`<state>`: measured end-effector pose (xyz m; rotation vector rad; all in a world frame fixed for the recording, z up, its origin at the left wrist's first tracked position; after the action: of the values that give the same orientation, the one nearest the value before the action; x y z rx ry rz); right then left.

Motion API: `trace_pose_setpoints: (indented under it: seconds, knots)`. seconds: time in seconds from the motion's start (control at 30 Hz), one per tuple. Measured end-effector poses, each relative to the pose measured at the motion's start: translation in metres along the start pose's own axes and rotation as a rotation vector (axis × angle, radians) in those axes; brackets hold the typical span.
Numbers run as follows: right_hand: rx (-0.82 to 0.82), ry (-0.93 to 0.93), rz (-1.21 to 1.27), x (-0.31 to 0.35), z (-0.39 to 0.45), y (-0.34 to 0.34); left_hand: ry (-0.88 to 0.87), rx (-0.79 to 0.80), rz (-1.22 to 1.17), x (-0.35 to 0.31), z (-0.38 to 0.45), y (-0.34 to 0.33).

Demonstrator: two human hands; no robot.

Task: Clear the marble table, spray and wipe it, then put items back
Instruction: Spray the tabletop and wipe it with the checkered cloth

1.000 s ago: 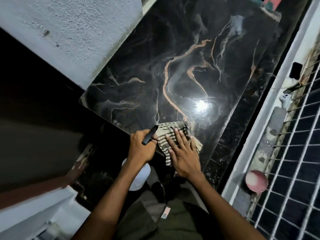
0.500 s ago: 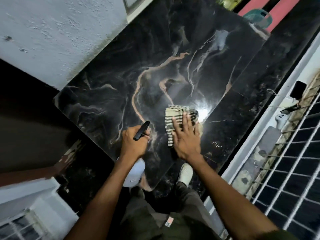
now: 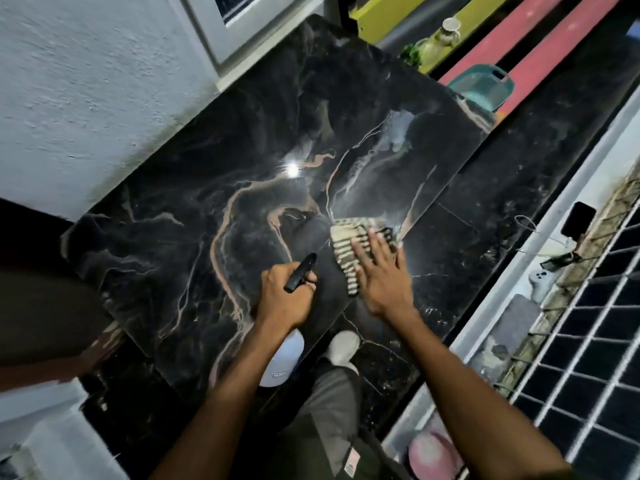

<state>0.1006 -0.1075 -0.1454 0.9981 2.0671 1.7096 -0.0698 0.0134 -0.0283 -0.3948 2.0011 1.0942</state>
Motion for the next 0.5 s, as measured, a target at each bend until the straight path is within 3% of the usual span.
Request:
trace_pose_setpoints:
  seconds: [0.1, 0.2, 0.37, 0.5]
  knots:
    - [0.031, -0.102, -0.035, -0.037, 0.061, 0.029, 0.034, -0.021, -0.013, -0.004, 0.016, -0.009]
    - [0.034, -0.128, -0.055, -0.03, 0.078, 0.029, 0.063, -0.036, -0.023, -0.011, 0.039, -0.021]
    - [0.035, 0.116, -0.011, -0.002, 0.035, 0.008, 0.036, -0.034, 0.004, -0.044, 0.079, -0.047]
    - [0.054, 0.234, -0.04, -0.032, 0.052, 0.014, 0.001, -0.016, 0.016, -0.074, 0.115, -0.069]
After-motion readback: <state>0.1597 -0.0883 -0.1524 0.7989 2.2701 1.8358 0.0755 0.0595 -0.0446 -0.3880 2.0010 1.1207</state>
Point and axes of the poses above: each hand's wrist, its own z-axis towards the middle knuckle, its own y-axis out of the back of the hand, x = y × z, the point moved 4 cm from there along z, towards the middle knuckle, and after that the axes turned 8 degrees about -y, right-handed, at the moved point
